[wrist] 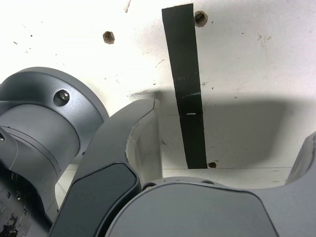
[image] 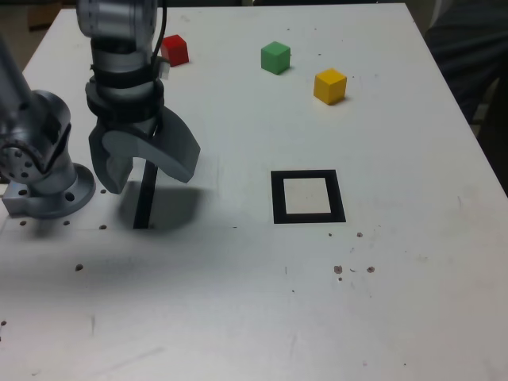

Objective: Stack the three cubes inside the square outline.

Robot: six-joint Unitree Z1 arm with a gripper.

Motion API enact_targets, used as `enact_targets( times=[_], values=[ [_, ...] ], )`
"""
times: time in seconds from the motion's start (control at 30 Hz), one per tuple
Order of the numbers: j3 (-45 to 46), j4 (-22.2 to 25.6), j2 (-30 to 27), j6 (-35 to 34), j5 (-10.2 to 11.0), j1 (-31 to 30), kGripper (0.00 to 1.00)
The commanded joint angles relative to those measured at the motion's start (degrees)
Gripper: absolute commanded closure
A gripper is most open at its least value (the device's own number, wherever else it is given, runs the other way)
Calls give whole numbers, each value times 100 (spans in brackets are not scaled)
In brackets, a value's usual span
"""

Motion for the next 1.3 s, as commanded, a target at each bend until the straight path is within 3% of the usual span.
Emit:
enact_targets(
  times=[0.0,0.63,0.87,1.27],
  values=[
    [-15,1,-45,5,-8,9,1],
    [30,16,-63,6,-3,10,1],
    [-38,64,-48,46,94,56,1],
    [-421,364,66,652,317,821,1]
  ],
)
